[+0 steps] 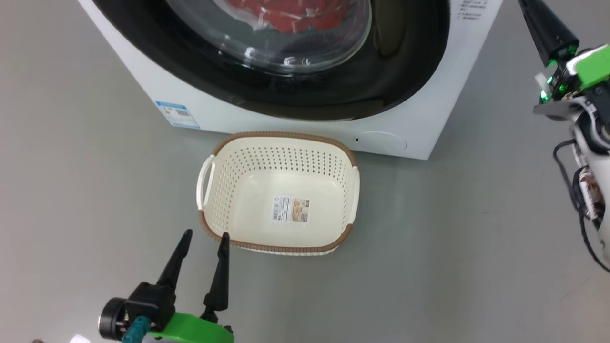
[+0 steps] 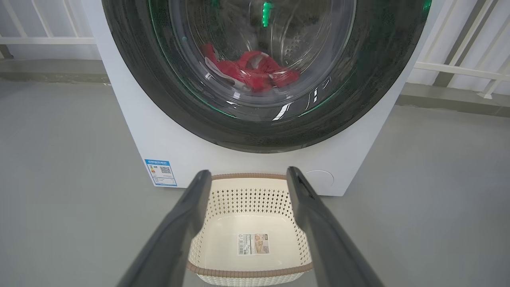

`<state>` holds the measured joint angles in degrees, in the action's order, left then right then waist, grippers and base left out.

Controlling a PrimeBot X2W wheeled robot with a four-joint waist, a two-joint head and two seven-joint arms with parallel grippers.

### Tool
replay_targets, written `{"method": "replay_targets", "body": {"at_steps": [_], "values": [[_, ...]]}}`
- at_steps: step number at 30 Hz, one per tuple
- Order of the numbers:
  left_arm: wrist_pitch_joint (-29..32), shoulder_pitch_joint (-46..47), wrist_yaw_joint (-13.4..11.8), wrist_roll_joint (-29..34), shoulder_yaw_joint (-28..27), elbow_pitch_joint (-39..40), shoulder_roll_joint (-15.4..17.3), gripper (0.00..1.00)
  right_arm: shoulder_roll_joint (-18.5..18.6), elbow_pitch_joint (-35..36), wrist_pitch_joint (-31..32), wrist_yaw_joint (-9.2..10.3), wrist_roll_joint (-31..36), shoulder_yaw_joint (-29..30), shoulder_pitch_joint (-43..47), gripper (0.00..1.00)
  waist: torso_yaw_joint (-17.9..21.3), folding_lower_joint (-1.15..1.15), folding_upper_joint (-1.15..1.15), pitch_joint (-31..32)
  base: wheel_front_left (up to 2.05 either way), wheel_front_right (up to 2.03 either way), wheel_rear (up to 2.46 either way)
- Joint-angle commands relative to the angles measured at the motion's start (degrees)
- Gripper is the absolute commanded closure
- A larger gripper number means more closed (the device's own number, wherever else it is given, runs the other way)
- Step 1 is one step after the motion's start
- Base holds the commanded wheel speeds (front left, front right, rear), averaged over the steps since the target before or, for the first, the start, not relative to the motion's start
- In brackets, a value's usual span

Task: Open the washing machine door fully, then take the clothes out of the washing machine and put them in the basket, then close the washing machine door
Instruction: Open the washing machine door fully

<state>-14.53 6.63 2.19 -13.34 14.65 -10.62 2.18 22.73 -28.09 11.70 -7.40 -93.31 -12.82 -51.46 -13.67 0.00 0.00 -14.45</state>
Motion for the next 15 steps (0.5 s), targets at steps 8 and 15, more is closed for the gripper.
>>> {"method": "replay_targets", "body": {"at_steps": [8, 15], "values": [[-0.47, 3.39, 0.49, -0.84, 0.20, 1.56, 0.70, 0.00, 0.58, -5.74, 9.08, -0.09, -2.69, 1.90, -7.65, 1.00, -2.38, 0.00, 0.00, -3.45, 0.00, 0.00, 0.00], [-0.47, 4.37, 0.79, -1.50, 2.13, 1.81, 0.70, 0.00, 0.00, -15.34, 17.80, -0.09, -4.89, 1.94, -13.91, 1.00, -3.88, 0.00, 0.00, -4.89, 0.00, 0.00, 0.00]]}}
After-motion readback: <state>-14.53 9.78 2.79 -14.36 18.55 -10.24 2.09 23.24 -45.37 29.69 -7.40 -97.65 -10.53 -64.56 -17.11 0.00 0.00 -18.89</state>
